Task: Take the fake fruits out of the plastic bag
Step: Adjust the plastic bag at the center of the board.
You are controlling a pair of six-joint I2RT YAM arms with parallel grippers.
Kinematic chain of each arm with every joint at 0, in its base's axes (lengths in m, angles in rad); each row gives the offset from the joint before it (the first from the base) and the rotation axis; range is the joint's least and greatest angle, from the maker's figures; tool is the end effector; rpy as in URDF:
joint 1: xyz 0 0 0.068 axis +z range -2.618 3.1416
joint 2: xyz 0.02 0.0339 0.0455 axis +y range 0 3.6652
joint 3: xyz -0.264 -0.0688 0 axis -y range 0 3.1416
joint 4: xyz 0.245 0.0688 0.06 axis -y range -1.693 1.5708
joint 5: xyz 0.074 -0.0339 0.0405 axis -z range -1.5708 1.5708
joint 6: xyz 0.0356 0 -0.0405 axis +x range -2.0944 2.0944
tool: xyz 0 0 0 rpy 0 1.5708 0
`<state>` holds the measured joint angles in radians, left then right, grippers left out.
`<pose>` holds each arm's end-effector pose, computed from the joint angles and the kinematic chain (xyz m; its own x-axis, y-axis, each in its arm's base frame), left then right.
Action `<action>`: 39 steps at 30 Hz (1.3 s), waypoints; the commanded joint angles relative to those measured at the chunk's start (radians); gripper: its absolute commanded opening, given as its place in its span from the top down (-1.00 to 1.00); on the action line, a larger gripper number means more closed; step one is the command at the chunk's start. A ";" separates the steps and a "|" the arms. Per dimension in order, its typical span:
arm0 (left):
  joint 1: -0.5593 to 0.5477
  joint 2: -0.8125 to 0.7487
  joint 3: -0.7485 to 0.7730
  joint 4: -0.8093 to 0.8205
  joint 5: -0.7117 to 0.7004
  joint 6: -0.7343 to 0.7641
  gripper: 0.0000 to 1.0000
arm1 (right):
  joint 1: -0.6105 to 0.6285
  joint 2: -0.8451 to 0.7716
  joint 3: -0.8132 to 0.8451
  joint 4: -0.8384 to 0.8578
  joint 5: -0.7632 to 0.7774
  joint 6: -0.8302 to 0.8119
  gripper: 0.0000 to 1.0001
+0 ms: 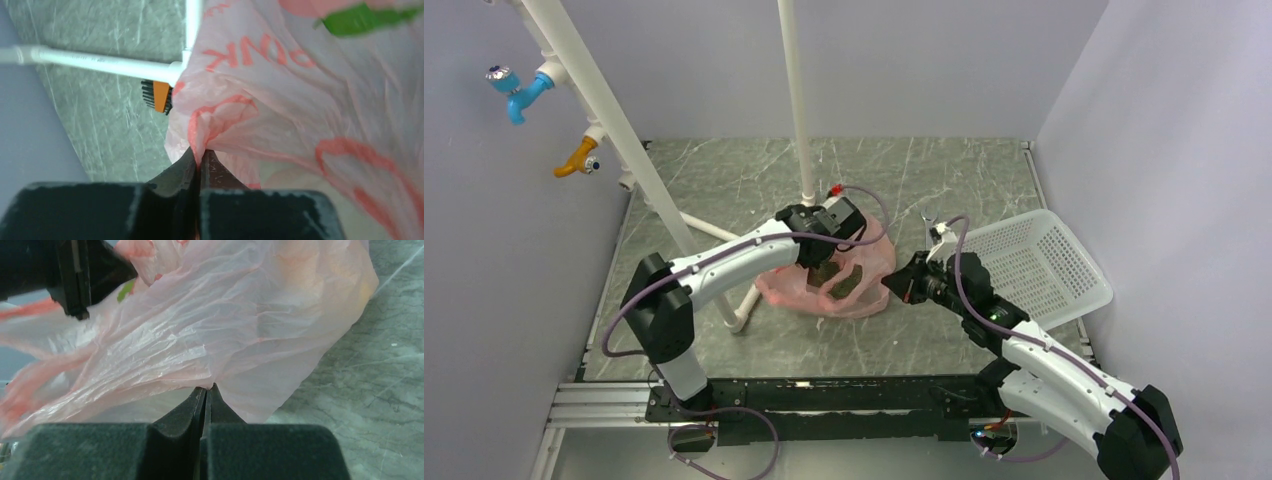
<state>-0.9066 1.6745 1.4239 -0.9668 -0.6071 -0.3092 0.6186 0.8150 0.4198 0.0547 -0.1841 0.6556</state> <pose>0.2227 -0.2515 0.2766 -0.7107 0.5024 -0.4925 0.3241 0.8552 0.4045 0.1517 0.1160 0.2303 -0.6489 0.2738 -0.7099 -0.3975 0.6736 0.6231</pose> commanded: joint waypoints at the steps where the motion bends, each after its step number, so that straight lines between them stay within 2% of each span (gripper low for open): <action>1: 0.040 -0.030 0.080 -0.044 -0.080 -0.025 0.98 | -0.004 -0.049 0.018 -0.045 0.049 -0.030 1.00; 6: 0.050 -0.271 -0.035 0.092 0.128 -0.043 1.00 | -0.003 -0.096 0.014 -0.279 0.357 0.074 1.00; 7: 0.050 -0.338 -0.091 0.150 0.190 -0.038 1.00 | -0.005 -0.112 0.003 -0.291 0.372 0.098 0.98; 8: 0.050 -0.411 -0.178 0.257 0.268 -0.032 1.00 | -0.005 -0.128 -0.019 -0.285 0.364 0.125 0.89; 10: 0.051 -0.540 -0.309 0.391 0.376 -0.058 1.00 | -0.004 -0.166 -0.068 -0.239 0.306 0.177 0.77; 12: 0.050 -0.643 -0.405 0.463 0.413 -0.095 1.00 | -0.005 -0.187 -0.105 -0.179 0.237 0.185 0.56; 14: 0.051 -0.676 -0.456 0.493 0.440 -0.119 1.00 | -0.005 -0.170 -0.083 -0.155 0.171 0.120 0.29; 16: 0.051 -0.675 -0.473 0.493 0.462 -0.139 1.00 | -0.004 -0.142 -0.024 -0.201 0.103 0.010 -0.03; 19: 0.049 -0.623 -0.442 0.454 0.499 -0.153 1.00 | 0.014 -0.131 0.081 -0.344 0.107 -0.121 -0.46; 22: 0.051 -0.569 -0.385 0.405 0.511 -0.155 1.00 | 0.039 -0.118 0.166 -0.451 0.060 -0.208 -0.70; 24: 0.050 -0.557 -0.362 0.395 0.516 -0.150 1.00 | 0.103 -0.112 0.223 -0.515 0.091 -0.228 -0.77; 26: 0.050 -0.559 -0.351 0.396 0.513 -0.141 1.00 | 0.222 -0.123 0.251 -0.524 0.164 -0.227 -0.84; 29: 0.050 -0.552 -0.317 0.372 0.505 -0.126 0.99 | 0.442 -0.131 0.282 -0.495 0.357 -0.229 -0.97; 31: 0.051 -0.540 -0.294 0.348 0.508 -0.117 0.99 | 0.571 -0.119 0.298 -0.459 0.487 -0.255 -0.99; 33: 0.051 -0.532 -0.283 0.329 0.519 -0.109 0.99 | 0.635 -0.097 0.312 -0.418 0.626 -0.296 -0.99; 36: 0.050 -0.539 -0.293 0.321 0.530 -0.104 0.99 | 0.657 -0.025 0.361 -0.384 0.848 -0.344 -0.99; 39: 0.050 -0.550 -0.294 0.311 0.539 -0.098 0.98 | 0.656 0.056 0.478 -0.452 0.995 -0.325 -0.99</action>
<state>-0.8566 1.1381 1.1057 -0.6369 -0.0982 -0.4301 1.2701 0.8017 0.7509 -0.4038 0.4892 0.3687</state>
